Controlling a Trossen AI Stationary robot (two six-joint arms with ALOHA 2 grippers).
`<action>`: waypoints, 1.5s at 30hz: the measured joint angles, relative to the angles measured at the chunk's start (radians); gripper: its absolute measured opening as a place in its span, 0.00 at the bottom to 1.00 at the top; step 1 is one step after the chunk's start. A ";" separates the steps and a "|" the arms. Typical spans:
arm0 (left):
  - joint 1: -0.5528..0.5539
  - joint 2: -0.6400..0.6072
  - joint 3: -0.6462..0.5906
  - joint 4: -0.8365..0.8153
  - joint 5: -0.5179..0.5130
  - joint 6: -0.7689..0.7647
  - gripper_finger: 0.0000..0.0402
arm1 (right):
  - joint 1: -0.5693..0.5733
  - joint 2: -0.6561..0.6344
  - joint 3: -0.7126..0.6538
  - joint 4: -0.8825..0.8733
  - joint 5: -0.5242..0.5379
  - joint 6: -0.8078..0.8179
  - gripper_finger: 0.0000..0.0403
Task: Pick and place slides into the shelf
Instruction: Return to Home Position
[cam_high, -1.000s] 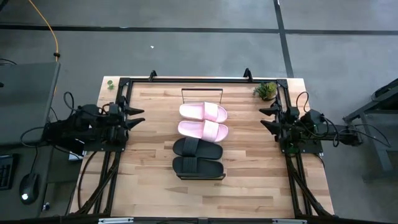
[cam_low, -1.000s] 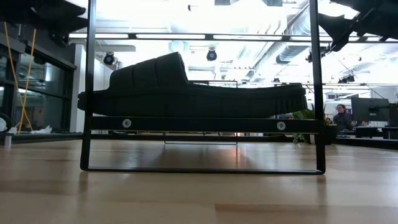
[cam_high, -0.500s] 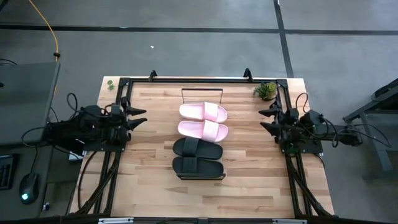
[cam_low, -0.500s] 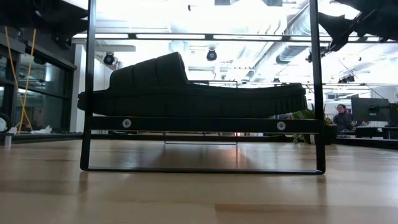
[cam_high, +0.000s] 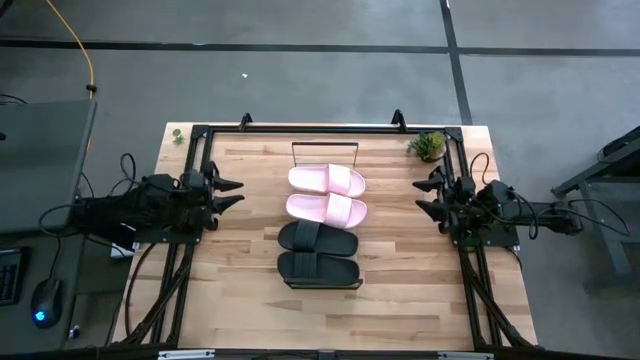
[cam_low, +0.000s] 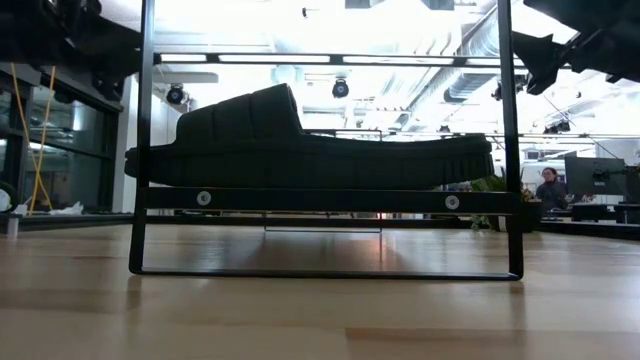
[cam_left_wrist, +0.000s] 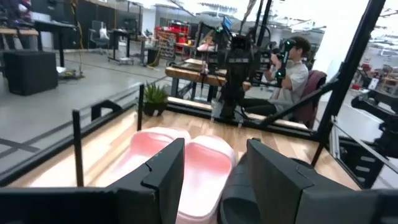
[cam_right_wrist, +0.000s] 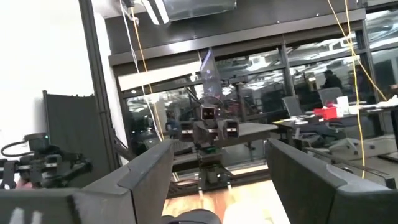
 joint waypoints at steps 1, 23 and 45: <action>0.000 0.000 -0.007 0.001 0.009 -0.004 0.39 | 0.001 0.000 0.000 -0.001 -0.001 0.004 0.62; 0.000 0.000 -0.190 0.273 0.042 0.031 0.39 | 0.000 0.000 0.000 -0.076 0.062 0.009 0.62; 0.000 0.000 -0.190 0.204 0.034 0.076 0.39 | 0.000 0.000 -0.001 -0.312 0.055 -0.019 0.62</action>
